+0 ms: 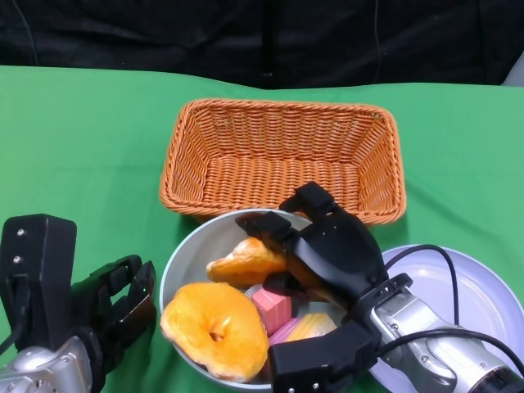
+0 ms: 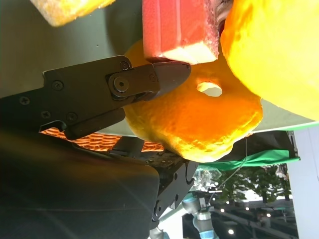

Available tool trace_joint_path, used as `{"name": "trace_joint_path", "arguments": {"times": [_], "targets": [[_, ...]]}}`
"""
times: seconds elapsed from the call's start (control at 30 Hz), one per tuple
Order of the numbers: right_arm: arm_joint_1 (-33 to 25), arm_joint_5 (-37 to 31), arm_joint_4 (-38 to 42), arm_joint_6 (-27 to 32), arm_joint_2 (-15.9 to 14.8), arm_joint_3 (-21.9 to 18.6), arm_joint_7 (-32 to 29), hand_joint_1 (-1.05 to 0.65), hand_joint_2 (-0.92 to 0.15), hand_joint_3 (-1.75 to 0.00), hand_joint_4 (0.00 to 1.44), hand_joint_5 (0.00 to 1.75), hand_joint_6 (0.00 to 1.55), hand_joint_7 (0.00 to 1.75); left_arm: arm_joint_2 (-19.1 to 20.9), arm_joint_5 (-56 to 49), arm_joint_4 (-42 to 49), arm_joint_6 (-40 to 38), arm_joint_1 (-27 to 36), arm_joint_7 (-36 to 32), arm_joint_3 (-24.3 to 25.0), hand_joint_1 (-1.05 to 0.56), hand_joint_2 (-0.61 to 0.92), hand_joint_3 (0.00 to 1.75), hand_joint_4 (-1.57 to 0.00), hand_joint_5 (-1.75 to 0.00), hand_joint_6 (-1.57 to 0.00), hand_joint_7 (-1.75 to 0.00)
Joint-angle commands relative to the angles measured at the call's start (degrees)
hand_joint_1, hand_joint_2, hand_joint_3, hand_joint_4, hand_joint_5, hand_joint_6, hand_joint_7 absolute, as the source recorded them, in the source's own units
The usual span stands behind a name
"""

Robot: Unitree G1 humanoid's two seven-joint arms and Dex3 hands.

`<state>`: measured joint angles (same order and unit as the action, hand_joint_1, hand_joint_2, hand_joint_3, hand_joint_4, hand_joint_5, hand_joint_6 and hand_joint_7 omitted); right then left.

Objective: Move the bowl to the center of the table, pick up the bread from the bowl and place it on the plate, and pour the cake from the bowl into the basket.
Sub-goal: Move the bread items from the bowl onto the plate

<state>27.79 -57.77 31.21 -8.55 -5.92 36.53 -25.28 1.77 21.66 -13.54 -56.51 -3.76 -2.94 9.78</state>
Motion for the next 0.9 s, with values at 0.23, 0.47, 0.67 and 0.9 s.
{"name": "trace_joint_path", "arguments": {"times": [0.23, 0.47, 0.67, 0.9], "targets": [[0.3, -1.1, 1.2, 1.0, -1.6, 2.4, -1.8, -0.51, -0.92, -0.11, 0.36, 0.83, 0.56, 0.24, 1.2, -1.4, -0.6, 0.8, 0.0, 0.8, -0.6, -0.5, 0.92, 0.7, -0.14, -0.18, -0.14, -0.02], [-0.9, -2.8, -0.8, 1.5, -2.3, 3.4, -7.9, -0.5, -0.92, -0.09, 0.22, 0.87, 0.51, 0.17, 0.7, -2.0, -0.7, 0.8, 0.0, 0.4, -0.5, -0.49, 0.92, 0.7, -0.14, -0.2, -0.16, -0.02], [-1.6, -3.9, -1.4, 2.5, -1.6, 3.1, -14.3, -0.52, -0.92, -0.11, 0.0, 0.8, 0.36, 0.1, 1.1, -2.0, -0.4, 1.4, 0.2, 1.3, -0.7, -0.49, 0.92, 0.7, -0.12, -0.21, -0.16, -0.02], [-2.0, -3.6, -2.3, 0.6, -2.3, 3.5, -16.2, -0.53, -0.92, -0.08, 0.0, 0.85, 0.37, 0.12, 1.7, -2.9, -0.5, 2.0, 0.4, 2.0, -1.4, -0.48, 0.92, 0.69, -0.11, -0.23, -0.15, -0.01]]}}
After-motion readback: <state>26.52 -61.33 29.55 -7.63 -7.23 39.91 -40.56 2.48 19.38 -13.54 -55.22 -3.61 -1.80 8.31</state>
